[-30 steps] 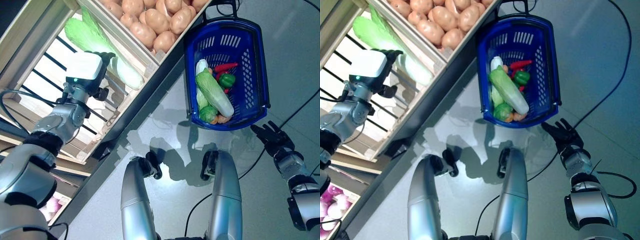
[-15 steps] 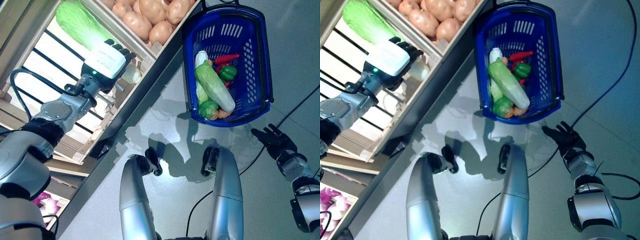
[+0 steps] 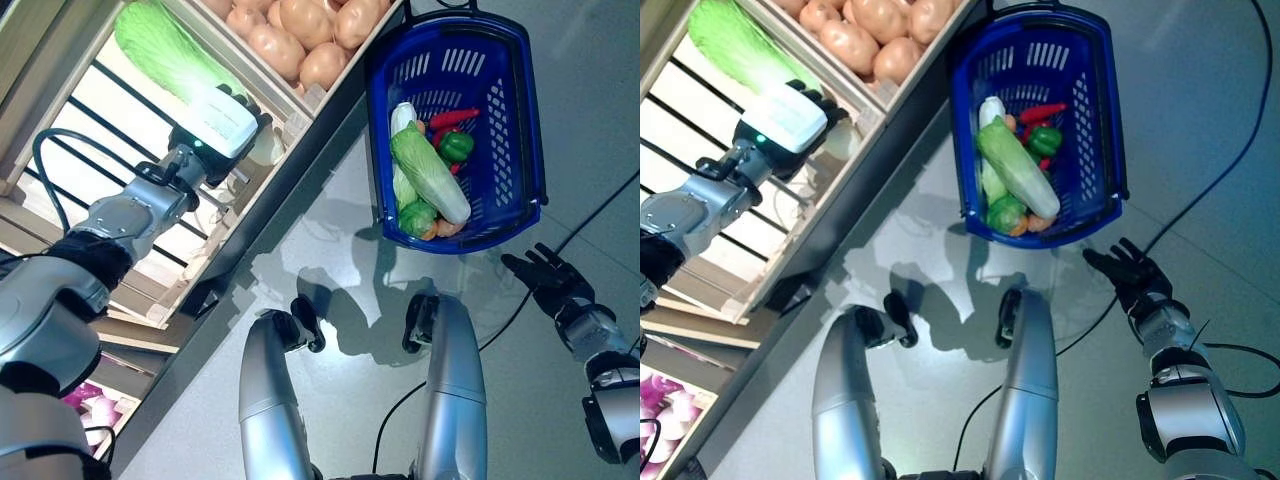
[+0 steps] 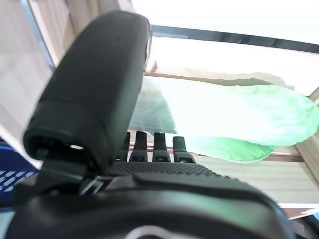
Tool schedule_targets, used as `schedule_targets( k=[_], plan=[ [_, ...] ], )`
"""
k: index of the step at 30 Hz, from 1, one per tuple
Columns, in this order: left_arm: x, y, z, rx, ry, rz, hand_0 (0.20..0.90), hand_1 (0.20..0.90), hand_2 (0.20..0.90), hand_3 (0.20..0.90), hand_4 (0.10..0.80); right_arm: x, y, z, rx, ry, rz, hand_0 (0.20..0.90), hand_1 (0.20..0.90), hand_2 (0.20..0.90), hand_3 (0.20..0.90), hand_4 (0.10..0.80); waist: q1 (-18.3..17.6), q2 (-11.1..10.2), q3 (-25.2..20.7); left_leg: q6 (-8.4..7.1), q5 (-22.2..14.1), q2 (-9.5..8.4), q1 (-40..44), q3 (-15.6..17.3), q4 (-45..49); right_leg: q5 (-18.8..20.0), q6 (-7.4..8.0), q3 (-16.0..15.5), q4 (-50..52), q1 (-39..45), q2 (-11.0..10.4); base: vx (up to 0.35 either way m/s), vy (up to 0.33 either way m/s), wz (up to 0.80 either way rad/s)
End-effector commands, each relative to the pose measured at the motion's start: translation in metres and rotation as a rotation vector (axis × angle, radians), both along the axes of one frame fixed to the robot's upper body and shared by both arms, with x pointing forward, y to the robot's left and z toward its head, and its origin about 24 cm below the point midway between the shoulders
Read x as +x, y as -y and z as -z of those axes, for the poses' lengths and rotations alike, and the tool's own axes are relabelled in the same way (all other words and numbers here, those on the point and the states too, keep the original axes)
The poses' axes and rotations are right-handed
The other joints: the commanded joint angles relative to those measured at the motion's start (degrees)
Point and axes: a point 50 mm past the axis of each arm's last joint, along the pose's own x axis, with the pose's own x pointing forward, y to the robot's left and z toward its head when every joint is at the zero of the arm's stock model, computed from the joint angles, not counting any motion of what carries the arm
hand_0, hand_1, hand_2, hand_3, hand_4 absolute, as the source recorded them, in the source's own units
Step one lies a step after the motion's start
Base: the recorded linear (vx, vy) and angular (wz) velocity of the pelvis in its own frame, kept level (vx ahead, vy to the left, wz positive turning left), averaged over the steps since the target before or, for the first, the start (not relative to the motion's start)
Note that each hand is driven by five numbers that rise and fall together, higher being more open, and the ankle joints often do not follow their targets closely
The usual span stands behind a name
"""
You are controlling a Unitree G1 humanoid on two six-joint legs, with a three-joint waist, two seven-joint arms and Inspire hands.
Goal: Put vegetables into the basket
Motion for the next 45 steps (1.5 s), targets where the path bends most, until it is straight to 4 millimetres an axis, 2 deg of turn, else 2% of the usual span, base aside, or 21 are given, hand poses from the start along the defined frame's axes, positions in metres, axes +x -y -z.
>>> schedule_targets(
  k=[1, 7, 15, 21, 22, 23, 24, 33, 37, 41, 45],
  plan=[
    [-0.012, -0.049, -0.057, -0.060, 0.181, -0.248, 0.900, 0.900, 0.900, 0.900, 0.800, -0.006, 0.029, -0.032, -0.041, 0.107, 0.043, 0.900, 0.900, 0.900, 0.900, 0.800, -1.6, 1.6, -0.2, -2.07, -6.7, 2.44, 3.1, -0.1, -0.4, 8.9, 1.83, 0.7, -9.1, 2.2, -2.5, 0.006, 0.010, -0.04],
    [-0.010, -0.040, -0.071, -0.038, 0.200, -0.249, 0.900, 0.900, 0.900, 0.900, 0.800, -0.010, 0.031, -0.029, -0.036, 0.102, 0.040, 0.900, 0.900, 0.900, 0.900, 0.800, -2.0, 1.0, -0.2, -1.78, -6.8, 2.69, 2.4, -0.4, 0.3, 9.0, 1.81, 0.6, -8.7, 1.7, -2.4, 0.001, 0.006, 0.00],
    [-0.008, -0.039, -0.094, -0.089, 0.215, -0.349, 0.900, 0.900, 0.900, 0.900, 0.800, -0.010, 0.035, -0.041, -0.041, 0.165, 0.016, 0.900, 0.900, 0.900, 0.900, 0.800, -3.0, -0.5, -0.2, -1.43, -7.5, 4.09, -3.6, -2.3, 4.8, 8.5, 1.70, 1.4, -4.8, -3.4, -2.0, -0.010, 0.018, -0.04],
    [-0.006, -0.035, -0.100, -0.122, 0.137, -0.374, 0.900, 0.900, 0.900, 0.900, 0.800, -0.016, 0.043, -0.043, 0.017, 0.202, 0.061, 0.900, 0.900, 0.900, 0.900, 0.800, -3.1, -0.9, -0.2, -1.00, -8.4, 4.76, -7.2, -3.2, 8.2, 8.3, 1.64, 1.3, -2.5, -6.5, -2.6, -0.010, 0.002, 0.00],
    [-0.006, -0.035, -0.100, -0.127, 0.119, -0.383, 0.839, 0.839, 0.839, 0.839, 0.759, -0.017, 0.044, -0.042, 0.021, 0.207, 0.069, 0.900, 0.900, 0.900, 0.900, 0.800, -3.2, -0.9, -0.2, -0.93, -8.4, 4.77, -7.3, -3.2, 8.3, 8.3, 1.64, 1.3, -2.3, -6.7, -2.7, -0.024, -0.008, -0.04],
    [-0.006, -0.035, -0.100, -0.129, 0.112, -0.389, 0.502, 0.502, 0.502, 0.502, 0.535, -0.018, 0.045, -0.042, 0.025, 0.212, 0.076, 0.900, 0.900, 0.900, 0.900, 0.800, -3.2, -0.9, -0.2, -0.92, -8.4, 4.82, -7.4, -3.2, 8.5, 8.4, 1.65, 1.3, -2.3, -6.8, -2.8, -0.024, 0.001, -0.04],
    [-0.006, -0.035, -0.100, -0.138, 0.102, -0.385, 0.300, 0.300, 0.300, 0.300, 0.400, -0.018, 0.046, -0.042, 0.028, 0.218, 0.081, 0.900, 0.900, 0.900, 0.900, 0.800, -3.2, -0.9, -0.2, -0.94, -8.4, 4.89, -7.4, -3.2, 8.5, 8.4, 1.69, 1.3, -2.3, -6.9, -2.9, 0.000, 0.000, 0.00],
    [-0.008, -0.038, -0.100, -0.179, 0.066, -0.360, 0.300, 0.300, 0.300, 0.300, 0.400, -0.018, 0.046, -0.050, 0.024, 0.271, 0.058, 0.900, 0.900, 0.900, 0.900, 0.800, -3.2, -0.5, -0.2, -1.08, -7.0, 5.08, -2.1, -1.4, 4.0, 9.7, 1.87, 0.1, -6.7, -1.7, -3.1, -0.011, 0.005, 0.00],
    [-0.009, -0.039, -0.093, -0.173, 0.039, -0.319, 0.300, 0.300, 0.300, 0.300, 0.400, -0.016, 0.045, -0.054, -0.038, 0.275, 0.031, 0.900, 0.900, 0.900, 0.900, 0.800, -3.2, -0.6, -0.2, -1.29, -5.9, 5.07, 3.4, 0.2, -0.1, 10.6, 1.95, -1.0, -10.4, 3.7, -2.9, 0.000, 0.000, 0.00],
    [-0.012, -0.038, -0.091, -0.198, 0.050, -0.242, 0.300, 0.300, 0.300, 0.300, 0.400, -0.010, 0.038, -0.068, -0.123, 0.333, -0.032, 0.900, 0.900, 0.900, 0.900, 0.800, -3.3, -0.6, -0.2, -1.43, -4.7, 4.65, 9.8, 2.0, -4.5, 10.7, 1.61, -1.8, -13.7, 10.0, -2.6, 0.006, 0.005, 0.03],
    [-0.016, -0.043, -0.086, -0.297, 0.097, -0.166, 0.300, 0.300, 0.300, 0.300, 0.400, -0.010, 0.028, -0.062, -0.104, 0.368, -0.060, 0.900, 0.900, 0.900, 0.900, 0.800, -3.2, -0.9, -0.8, -1.69, -3.0, 4.14, 15.6, 3.6, -9.1, 11.1, 1.23, -2.8, -17.2, 15.4, -2.4, 0.035, 0.006, -0.01]
  ],
)
